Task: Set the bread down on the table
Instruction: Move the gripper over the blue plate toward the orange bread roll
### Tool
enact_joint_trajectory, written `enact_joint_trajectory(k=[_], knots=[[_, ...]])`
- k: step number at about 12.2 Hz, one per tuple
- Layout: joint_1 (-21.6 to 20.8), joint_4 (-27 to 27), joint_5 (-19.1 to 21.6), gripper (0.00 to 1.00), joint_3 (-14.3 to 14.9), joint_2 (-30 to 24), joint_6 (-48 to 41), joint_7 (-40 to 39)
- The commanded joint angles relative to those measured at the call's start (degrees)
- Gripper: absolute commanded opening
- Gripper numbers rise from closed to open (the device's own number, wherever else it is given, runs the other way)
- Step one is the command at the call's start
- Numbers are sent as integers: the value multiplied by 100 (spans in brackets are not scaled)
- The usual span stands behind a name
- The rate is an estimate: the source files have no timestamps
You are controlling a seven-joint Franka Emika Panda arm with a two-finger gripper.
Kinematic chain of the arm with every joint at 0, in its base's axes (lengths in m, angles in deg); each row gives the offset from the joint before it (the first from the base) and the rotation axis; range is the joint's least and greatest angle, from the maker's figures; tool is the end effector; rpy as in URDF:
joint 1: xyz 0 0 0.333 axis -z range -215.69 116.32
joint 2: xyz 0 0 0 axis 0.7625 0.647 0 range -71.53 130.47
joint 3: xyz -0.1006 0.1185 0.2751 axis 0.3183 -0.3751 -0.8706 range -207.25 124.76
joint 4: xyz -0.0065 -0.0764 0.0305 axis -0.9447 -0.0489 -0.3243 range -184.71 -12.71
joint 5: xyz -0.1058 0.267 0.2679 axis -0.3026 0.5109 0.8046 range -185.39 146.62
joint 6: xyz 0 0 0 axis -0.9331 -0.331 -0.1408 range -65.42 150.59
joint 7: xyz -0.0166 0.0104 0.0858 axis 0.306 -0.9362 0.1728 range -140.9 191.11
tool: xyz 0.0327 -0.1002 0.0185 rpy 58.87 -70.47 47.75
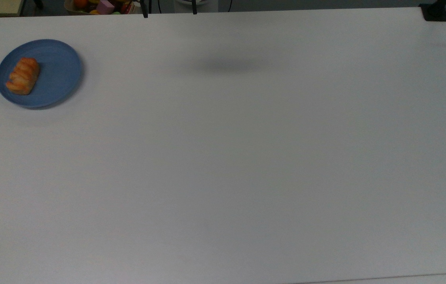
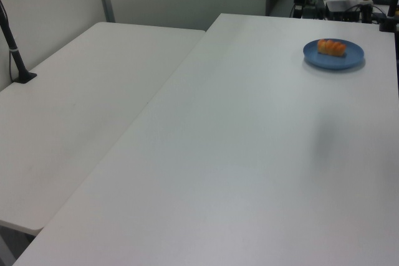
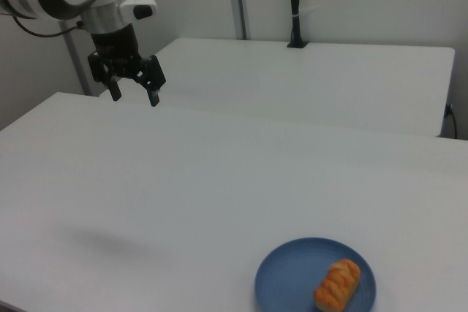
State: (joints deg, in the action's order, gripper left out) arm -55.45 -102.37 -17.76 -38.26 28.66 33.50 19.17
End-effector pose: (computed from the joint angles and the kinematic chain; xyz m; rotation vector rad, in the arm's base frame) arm 0.5620 0.0298 0.6146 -3.1033 -0.2325 -0.1387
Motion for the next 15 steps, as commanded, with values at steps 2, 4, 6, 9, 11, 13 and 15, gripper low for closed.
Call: enact_joint_trajectory(k=[2,4,6,9,11,13,15], knots=[[-56,-81,22,100,0,-104,-79,92],[-56,-81,22,100,0,-104,-79,92],[-56,-81,22,100,0,-104,-79,92],[-56,-73,22,100,0,-95,-79,92],[-56,-81,22,100,9,-95,-79,22],[-56,-90,22,100,9,-87,-79,13],[-47,-99,22,100,0,-69,-123,-170]])
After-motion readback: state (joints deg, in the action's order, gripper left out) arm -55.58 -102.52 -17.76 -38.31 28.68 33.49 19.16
